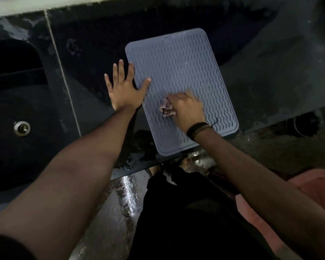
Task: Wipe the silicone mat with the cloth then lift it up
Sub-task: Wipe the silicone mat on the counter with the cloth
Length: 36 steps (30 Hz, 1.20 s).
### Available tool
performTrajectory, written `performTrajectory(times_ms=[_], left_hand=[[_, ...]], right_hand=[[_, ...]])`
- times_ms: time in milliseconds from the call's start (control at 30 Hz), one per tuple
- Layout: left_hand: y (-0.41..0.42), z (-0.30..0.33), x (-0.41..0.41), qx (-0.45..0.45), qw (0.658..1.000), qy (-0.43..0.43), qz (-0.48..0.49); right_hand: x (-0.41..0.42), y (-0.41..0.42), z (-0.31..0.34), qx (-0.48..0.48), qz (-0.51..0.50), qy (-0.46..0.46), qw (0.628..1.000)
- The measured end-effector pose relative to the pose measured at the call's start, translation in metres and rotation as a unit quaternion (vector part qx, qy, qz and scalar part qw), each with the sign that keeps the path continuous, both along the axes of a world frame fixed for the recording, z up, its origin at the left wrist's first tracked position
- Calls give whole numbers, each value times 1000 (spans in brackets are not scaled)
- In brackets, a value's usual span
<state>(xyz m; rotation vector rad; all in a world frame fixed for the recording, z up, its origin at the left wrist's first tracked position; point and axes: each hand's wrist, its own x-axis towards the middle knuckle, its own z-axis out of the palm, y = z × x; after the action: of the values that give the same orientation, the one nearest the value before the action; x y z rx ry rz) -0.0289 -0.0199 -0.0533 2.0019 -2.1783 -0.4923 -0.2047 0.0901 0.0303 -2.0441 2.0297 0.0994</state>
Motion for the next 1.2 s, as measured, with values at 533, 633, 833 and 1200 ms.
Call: performTrajectory(times_ms=[533,633,833,1200], left_hand=[[1,4,-2,0,1000,-18,4],[1,6,-2,1,1000,-25,4],[2,7,-2,5,1000,-19,2],[2,6,0,3,1000,-16,1]], right_hand=[[3,95,16,-46,12,-25,999],[39,71,9,-4,58,-20,998],[43,106,-3,-43,57,-43,997],[-8,115,20,-34,6,-44,998]])
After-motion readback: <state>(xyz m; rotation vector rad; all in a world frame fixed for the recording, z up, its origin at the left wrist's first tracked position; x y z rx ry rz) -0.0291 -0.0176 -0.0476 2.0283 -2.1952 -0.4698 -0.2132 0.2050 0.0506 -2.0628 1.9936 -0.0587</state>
